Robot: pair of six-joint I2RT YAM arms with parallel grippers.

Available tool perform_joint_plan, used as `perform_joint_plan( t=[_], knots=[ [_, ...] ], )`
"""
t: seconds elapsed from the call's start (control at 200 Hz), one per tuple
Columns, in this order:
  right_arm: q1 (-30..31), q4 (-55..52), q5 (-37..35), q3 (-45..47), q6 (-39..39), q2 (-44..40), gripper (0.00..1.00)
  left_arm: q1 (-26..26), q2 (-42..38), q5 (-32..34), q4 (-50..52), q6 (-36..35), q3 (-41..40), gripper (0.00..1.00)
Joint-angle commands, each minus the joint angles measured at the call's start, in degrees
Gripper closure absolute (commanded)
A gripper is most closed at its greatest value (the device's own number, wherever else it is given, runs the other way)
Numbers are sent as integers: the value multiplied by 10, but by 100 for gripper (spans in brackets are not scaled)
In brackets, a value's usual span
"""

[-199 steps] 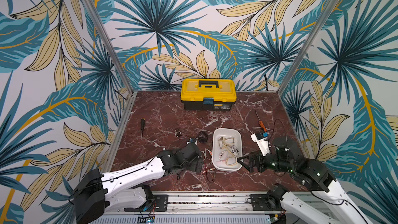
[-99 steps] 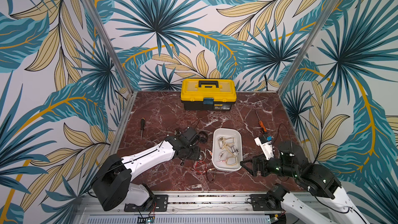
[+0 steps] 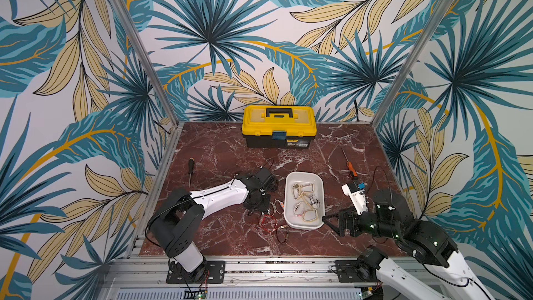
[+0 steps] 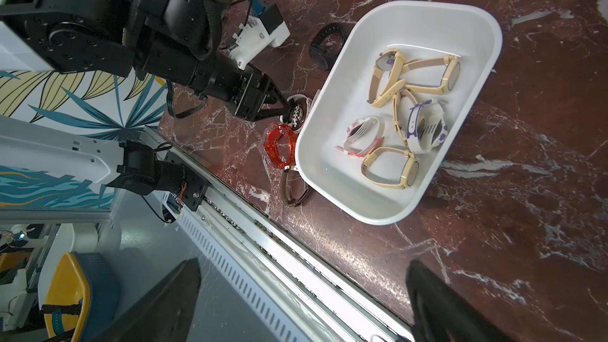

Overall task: Put the watch into the storage box
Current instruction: Pick up the watch at the center of the board.

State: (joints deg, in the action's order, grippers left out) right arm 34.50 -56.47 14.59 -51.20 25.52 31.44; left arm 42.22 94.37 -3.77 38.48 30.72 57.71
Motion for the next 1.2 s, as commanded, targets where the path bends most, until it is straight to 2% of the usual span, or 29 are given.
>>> perform_joint_plan(
  t=[0.0, 0.13, 0.376, 0.466, 0.736, 1.037, 1.197],
  knots=[
    [2, -11, -8, 11, 5, -4, 0, -3, 16, 17, 5, -12, 33, 51],
    [3, -9, -9, 13, 7, -4, 0, -4, 32, 24, 3, -14, 35, 54],
    [2, -12, -10, 11, 7, -7, 0, -4, 59, 33, 16, -27, 54, 65],
    [2, -12, -14, 12, 8, -9, 0, -4, 62, 42, 23, -30, 59, 73],
    [2, -13, -16, 12, 8, -11, 0, -4, 70, 50, 40, -48, 66, 82],
    [2, -8, -3, 14, 5, -10, 1, -4, 49, 67, 79, -59, 97, 84],
    [2, -8, -5, 14, 7, -12, 0, -4, 42, 110, 109, -67, 125, 84]
  ],
)
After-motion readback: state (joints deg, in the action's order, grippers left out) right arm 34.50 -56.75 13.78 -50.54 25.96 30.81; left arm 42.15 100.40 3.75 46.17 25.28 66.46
